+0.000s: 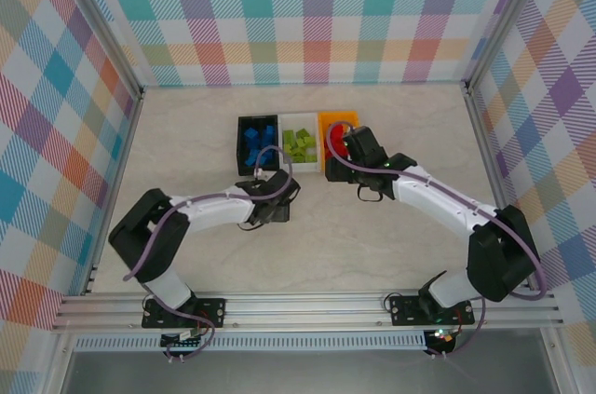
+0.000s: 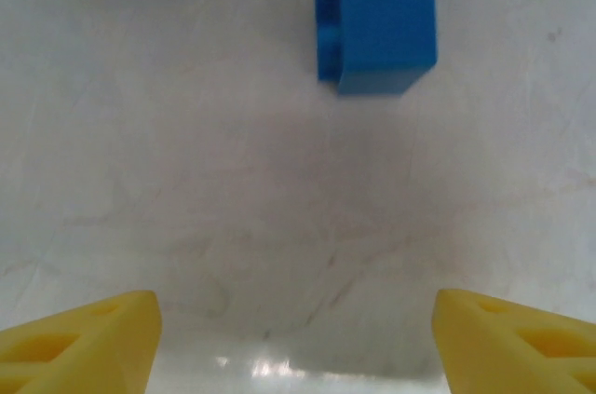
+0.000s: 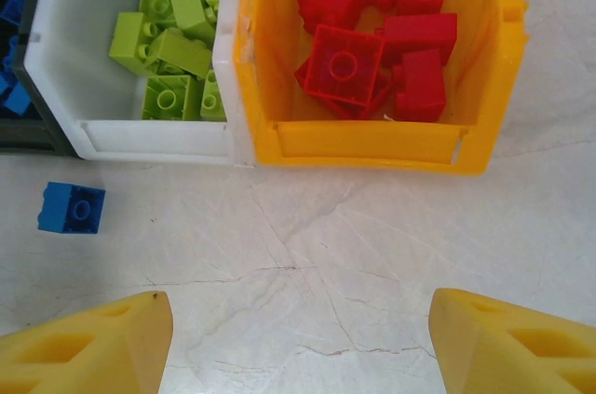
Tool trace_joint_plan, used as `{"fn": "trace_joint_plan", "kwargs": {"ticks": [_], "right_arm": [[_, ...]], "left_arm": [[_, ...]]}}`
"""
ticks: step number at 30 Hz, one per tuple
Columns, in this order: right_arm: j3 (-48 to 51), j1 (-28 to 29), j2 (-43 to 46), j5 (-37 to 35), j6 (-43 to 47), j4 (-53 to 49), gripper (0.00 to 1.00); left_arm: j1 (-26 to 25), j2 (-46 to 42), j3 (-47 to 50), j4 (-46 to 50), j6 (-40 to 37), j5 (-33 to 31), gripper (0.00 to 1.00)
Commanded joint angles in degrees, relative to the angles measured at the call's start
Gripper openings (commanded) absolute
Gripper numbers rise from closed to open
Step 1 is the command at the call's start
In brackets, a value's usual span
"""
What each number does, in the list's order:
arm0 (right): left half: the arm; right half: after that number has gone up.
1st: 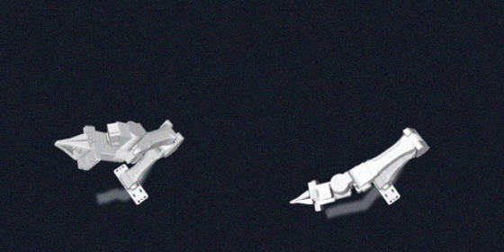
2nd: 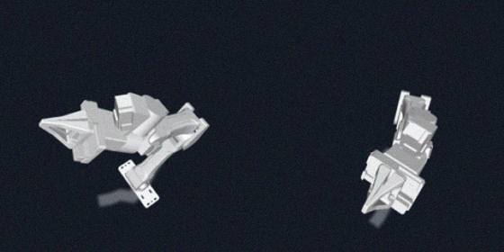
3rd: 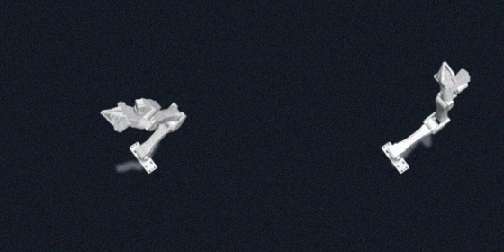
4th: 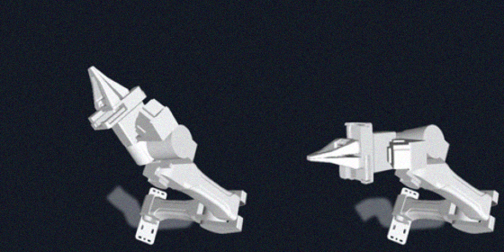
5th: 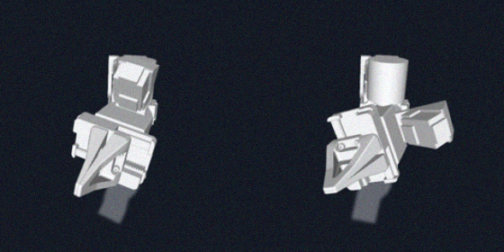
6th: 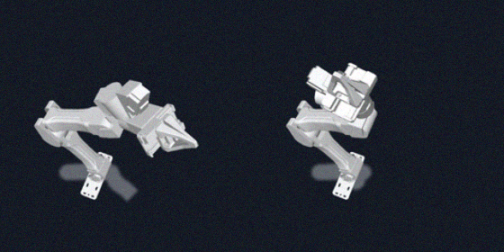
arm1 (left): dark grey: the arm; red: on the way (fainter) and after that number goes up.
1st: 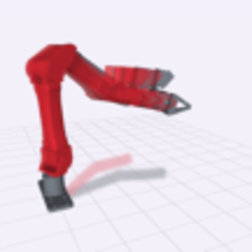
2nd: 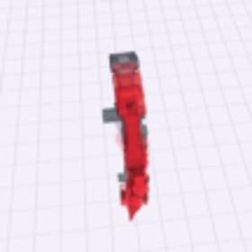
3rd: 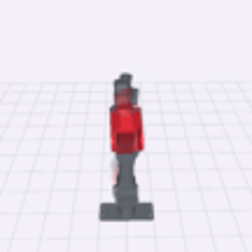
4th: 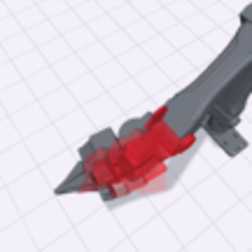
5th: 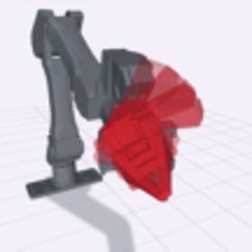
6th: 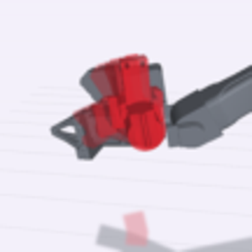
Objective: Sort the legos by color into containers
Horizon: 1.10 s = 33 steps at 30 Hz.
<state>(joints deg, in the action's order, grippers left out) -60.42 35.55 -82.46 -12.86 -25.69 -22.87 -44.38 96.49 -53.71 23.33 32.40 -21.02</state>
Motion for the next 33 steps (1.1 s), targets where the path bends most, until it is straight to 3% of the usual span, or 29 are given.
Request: {"fn": "trace_joint_plan", "kwargs": {"ticks": [1,10,18,24,27,33], "right_arm": [[0.64,-0.15,2.42,-1.09,-0.06,1.60,0.73],[1.58,-0.22,4.21,-1.47,0.64,2.47,0.73],[2.22,-0.22,5.43,-1.51,0.99,2.63,0.73],[3.02,-0.36,5.29,-1.20,0.40,3.62,0.73],[3.69,-0.48,5.20,-1.29,0.14,3.83,0.73],[4.35,-0.57,5.63,-1.29,-1.01,3.72,0.73]], "left_arm": [[1.37,4.35,-4.57,-3.04,-1.99,-3.53,0.75],[3.20,12.84,-10.68,-5.99,-4.89,-7.03,0.54],[2.53,10.14,-7.78,-8.39,-4.34,-8.95,0.20],[1.53,-4.53,-3.91,-4.30,-1.04,-8.60,0.16],[3.21,-9.79,-5.07,-1.86,-1.46,-8.27,0.20],[11.42,-0.72,-15.60,-0.01,-4.31,-6.03,0.19]]}}
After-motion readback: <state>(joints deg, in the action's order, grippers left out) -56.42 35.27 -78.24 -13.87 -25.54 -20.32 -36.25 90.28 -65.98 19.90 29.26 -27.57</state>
